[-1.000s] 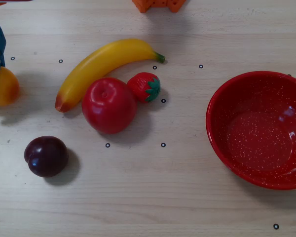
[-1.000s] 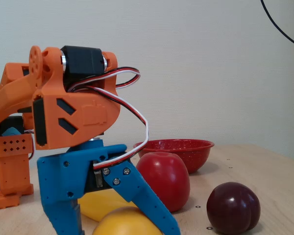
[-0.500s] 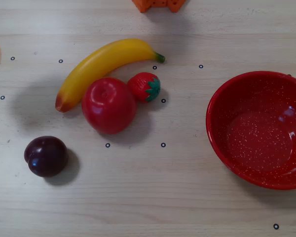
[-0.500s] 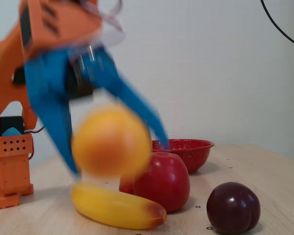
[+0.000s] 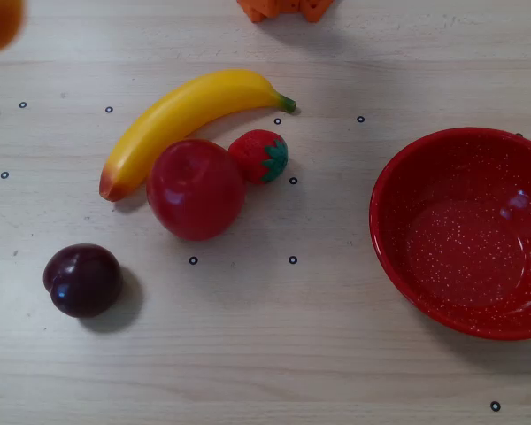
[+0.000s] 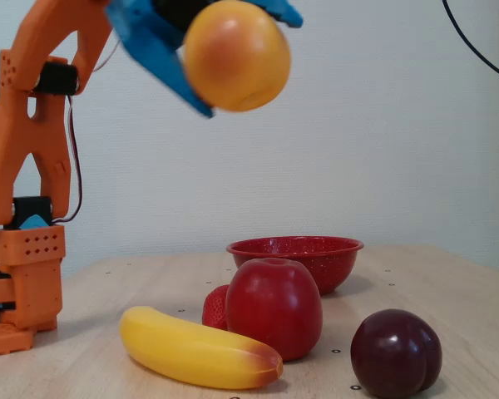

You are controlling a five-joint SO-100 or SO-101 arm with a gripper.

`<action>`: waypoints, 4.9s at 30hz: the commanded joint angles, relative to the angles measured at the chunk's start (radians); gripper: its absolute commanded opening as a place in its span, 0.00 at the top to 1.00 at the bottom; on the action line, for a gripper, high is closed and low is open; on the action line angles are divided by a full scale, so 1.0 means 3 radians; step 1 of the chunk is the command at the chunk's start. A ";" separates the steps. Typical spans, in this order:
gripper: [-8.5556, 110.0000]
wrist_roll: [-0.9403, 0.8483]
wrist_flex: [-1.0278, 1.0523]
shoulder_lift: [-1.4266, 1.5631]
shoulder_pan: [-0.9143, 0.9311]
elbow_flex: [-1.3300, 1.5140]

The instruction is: Put the peach in the red bowl.

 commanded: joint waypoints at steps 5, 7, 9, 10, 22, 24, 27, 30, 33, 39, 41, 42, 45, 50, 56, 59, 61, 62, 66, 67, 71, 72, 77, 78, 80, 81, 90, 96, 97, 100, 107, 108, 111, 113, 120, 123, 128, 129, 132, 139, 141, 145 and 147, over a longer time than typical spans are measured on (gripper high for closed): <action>0.93 -0.0701 -0.0363 0.0905 0.1023 0.0419; 0.93 -0.0869 -0.0419 0.1048 0.1329 0.0634; 0.93 -0.1053 -0.0527 0.1176 0.1657 0.0885; 0.93 -0.1130 -0.0598 0.1237 0.1831 0.1023; 0.93 -0.0956 -0.1580 0.1421 0.3446 0.2664; 0.93 -0.0879 -0.1733 0.1329 0.3528 0.2828; 0.93 -0.0844 -0.1907 0.1120 0.3574 0.2935; 0.93 -0.0721 -0.2153 0.0895 0.3625 0.3048; 0.93 -0.0603 -0.2470 0.0680 0.3671 0.3186; 0.93 -0.0297 -0.3160 0.0394 0.3809 0.3538; 0.93 -0.0235 -0.3298 0.0307 0.3850 0.3564; 0.93 -0.0225 -0.3339 0.0271 0.3866 0.3569; 0.93 -0.0210 -0.3411 0.0169 0.3907 0.3559; 0.73 -0.0220 -0.3518 0.0102 0.3876 0.3615; 0.62 -0.0215 -0.3549 0.0072 0.3814 0.3554; 0.61 -0.0225 -0.3518 0.0056 0.3779 0.3441; 0.60 -0.0225 -0.3518 0.0056 0.3758 0.3390; 0.60 -0.0225 -0.3508 0.0061 0.3748 0.3359; 0.59 -0.0199 -0.3549 0.0092 0.3707 0.3303; 0.59 -0.0174 -0.3564 0.0097 0.3702 0.3283; 0.62 -0.0169 -0.3600 0.0138 0.3656 0.3119; 0.63 -0.0179 -0.3600 0.0153 0.3636 0.3042; 0.77 -0.0276 -0.3365 0.0307 0.3467 0.2465; 0.80 -0.0302 -0.3313 0.0368 0.3421 0.2383; 0.86 -0.0327 -0.3191 0.0511 0.3313 0.2291; 0.90 -0.0332 -0.3155 0.0603 0.3252 0.2291; 0.93 -0.0496 -0.2746 0.1825 0.2695 0.3191; 0.93 -0.0552 -0.2863 0.2869 0.2352 0.4469; 0.93 -0.0542 -0.2945 0.3109 0.2316 0.4750; 0.93 -0.0486 -0.3042 0.3861 0.2224 0.5533; 0.93 -0.0440 -0.3017 0.5195 0.1994 0.6882; 0.93 -0.0440 -0.3001 0.5313 0.1974 0.7021; 0.93 -0.0419 -0.2986 0.5609 0.1948 0.7373; 0.93 -0.0424 -0.3037 0.5732 0.1953 0.7557; 0.93 -0.0568 -0.3492 0.6126 0.1974 0.8340; 0.93 -0.0624 -0.3661 0.6223 0.1963 0.8616; 0.93 -0.0905 -0.3247 0.6228 0.1963 0.8616; 0.93 -0.0926 -0.3119 0.6228 0.1958 0.8616; 0.93 -0.0977 -0.3012 0.6228 0.1958 0.8616; 0.92 -0.1140 -0.3001 0.6228 0.1917 0.8616; 0.92 -0.1145 -0.3001 0.6228 0.1917 0.8616; 0.92 -0.1140 -0.3001 0.6228 0.1917 0.8616; 0.92 -0.1140 -0.3001 0.6228 0.1917 0.8616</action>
